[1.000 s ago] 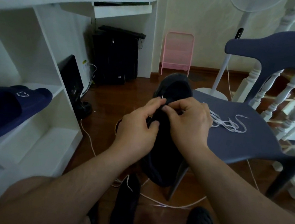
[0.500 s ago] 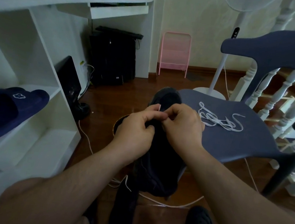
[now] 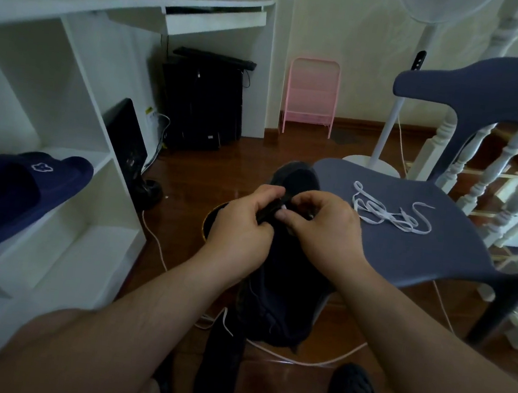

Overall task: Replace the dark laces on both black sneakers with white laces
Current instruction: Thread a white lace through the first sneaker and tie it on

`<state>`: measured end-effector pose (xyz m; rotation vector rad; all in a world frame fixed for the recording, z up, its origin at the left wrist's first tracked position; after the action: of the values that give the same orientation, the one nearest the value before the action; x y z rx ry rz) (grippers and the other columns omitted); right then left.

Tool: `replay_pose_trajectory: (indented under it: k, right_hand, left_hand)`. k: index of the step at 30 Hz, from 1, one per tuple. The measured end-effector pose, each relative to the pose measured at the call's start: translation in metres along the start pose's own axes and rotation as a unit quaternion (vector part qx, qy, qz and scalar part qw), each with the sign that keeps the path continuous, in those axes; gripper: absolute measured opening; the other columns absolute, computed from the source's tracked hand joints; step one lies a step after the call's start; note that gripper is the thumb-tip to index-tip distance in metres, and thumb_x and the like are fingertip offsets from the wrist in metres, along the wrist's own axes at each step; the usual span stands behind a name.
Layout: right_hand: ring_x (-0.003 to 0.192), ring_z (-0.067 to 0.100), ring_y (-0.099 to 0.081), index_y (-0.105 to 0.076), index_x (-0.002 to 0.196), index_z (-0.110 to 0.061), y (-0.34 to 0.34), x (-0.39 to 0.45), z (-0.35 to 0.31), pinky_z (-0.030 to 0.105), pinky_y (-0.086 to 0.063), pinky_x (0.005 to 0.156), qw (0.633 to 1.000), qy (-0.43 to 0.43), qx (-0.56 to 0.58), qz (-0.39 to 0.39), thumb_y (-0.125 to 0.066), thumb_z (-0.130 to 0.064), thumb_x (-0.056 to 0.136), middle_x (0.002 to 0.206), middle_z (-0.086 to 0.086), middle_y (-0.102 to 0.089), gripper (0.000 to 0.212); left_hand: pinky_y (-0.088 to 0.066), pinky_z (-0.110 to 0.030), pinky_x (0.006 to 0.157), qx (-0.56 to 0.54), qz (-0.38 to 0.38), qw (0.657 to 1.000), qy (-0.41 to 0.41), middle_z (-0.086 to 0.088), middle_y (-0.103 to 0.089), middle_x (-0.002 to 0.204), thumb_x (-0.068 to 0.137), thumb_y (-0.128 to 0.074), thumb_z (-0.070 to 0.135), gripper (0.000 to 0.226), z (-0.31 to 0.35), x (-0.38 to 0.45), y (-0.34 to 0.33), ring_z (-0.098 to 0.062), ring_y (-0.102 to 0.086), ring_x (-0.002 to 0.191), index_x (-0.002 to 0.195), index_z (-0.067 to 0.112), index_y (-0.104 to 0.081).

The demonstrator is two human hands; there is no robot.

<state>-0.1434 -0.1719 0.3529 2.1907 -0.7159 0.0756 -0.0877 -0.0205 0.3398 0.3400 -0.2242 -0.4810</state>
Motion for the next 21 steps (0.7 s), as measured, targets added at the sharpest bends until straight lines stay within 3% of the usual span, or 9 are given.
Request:
replay_pose_trajectory:
  k: [3,7,9,12,16,18,21]
  right_hand:
    - [0.088,0.008,-0.048,-0.054,0.093,-0.031,0.003,-0.003,0.003,0.017,-0.037,0.072,1.000,0.025,-0.014,-0.002,-0.081,-0.053,0.078,0.097,-0.010,-0.048,0.038]
    - [0.086,0.019,-0.051,-0.043,0.097,-0.023,0.002,-0.002,0.021,0.033,-0.036,0.063,0.995,-0.044,-0.053,-0.077,-0.076,-0.054,0.085,0.093,-0.004,-0.051,0.048]
    - [0.082,0.023,-0.055,-0.046,0.090,-0.021,0.002,-0.001,0.028,0.034,-0.037,0.059,0.990,-0.073,-0.049,-0.107,-0.067,-0.054,0.093,0.085,-0.001,-0.055,0.039]
    - [0.077,0.021,-0.051,-0.048,0.081,-0.024,0.007,-0.002,0.024,0.024,-0.032,0.055,0.996,-0.032,-0.045,-0.067,-0.062,-0.041,0.100,0.075,-0.006,-0.051,0.030]
    - [0.077,0.020,-0.051,-0.050,0.083,-0.023,0.011,-0.005,0.015,0.025,-0.033,0.056,0.998,-0.015,-0.042,-0.044,-0.066,-0.039,0.098,0.074,-0.009,-0.050,0.027]
    - [0.076,0.020,-0.052,-0.047,0.077,-0.026,0.011,-0.006,0.012,0.031,-0.034,0.057,0.998,-0.006,-0.042,-0.043,-0.068,-0.039,0.096,0.073,-0.009,-0.051,0.031]
    - [0.075,0.019,-0.054,-0.049,0.078,-0.025,0.008,-0.010,0.006,0.032,-0.036,0.063,0.998,0.023,-0.048,-0.042,-0.069,-0.039,0.095,0.070,-0.010,-0.051,0.030]
  left_hand:
    - [-0.060,-0.040,0.099,0.000,0.038,0.999,0.000,0.031,-0.057,0.132,0.094,-0.057,0.004,0.076,0.003,0.002,0.011,-0.007,-0.062,0.123,0.139,0.064,-0.049]
    - [-0.060,-0.031,0.095,-0.007,0.073,0.997,-0.022,0.044,-0.061,0.116,0.096,-0.060,0.005,0.072,0.011,0.001,0.019,0.005,-0.064,0.112,0.130,0.069,-0.056]
    - [-0.062,-0.033,0.091,-0.029,0.074,0.997,-0.021,0.038,-0.069,0.112,0.095,-0.064,0.008,0.066,0.010,0.001,0.020,0.001,-0.070,0.106,0.123,0.068,-0.061]
    - [-0.066,-0.038,0.079,-0.064,0.075,0.995,0.023,0.008,-0.080,0.102,0.093,-0.071,0.012,0.050,0.002,0.003,0.016,-0.012,-0.078,0.089,0.126,0.051,-0.069]
    - [-0.062,-0.035,0.093,-0.118,0.110,0.985,0.054,0.015,-0.075,0.112,0.091,-0.080,0.031,0.033,-0.008,0.008,0.014,-0.004,-0.071,0.106,0.123,0.036,-0.070]
    - [-0.063,-0.036,0.091,-0.123,0.120,0.983,0.066,0.015,-0.076,0.107,0.091,-0.080,0.039,0.030,-0.013,0.012,0.017,-0.004,-0.072,0.103,0.120,0.035,-0.072]
    - [-0.064,-0.037,0.086,-0.098,0.148,0.983,0.050,0.016,-0.076,0.098,0.092,-0.080,0.040,0.009,-0.013,0.015,0.024,-0.003,-0.072,0.095,0.100,0.037,-0.079]
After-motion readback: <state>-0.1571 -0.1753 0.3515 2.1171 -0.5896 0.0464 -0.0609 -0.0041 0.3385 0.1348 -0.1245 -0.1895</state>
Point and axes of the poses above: each hand's wrist, its own x-axis towards the middle knuckle, its own y-axis out of the back of the hand, z = x × y, the point moved 5 cm from there along x, towards the middle knuckle
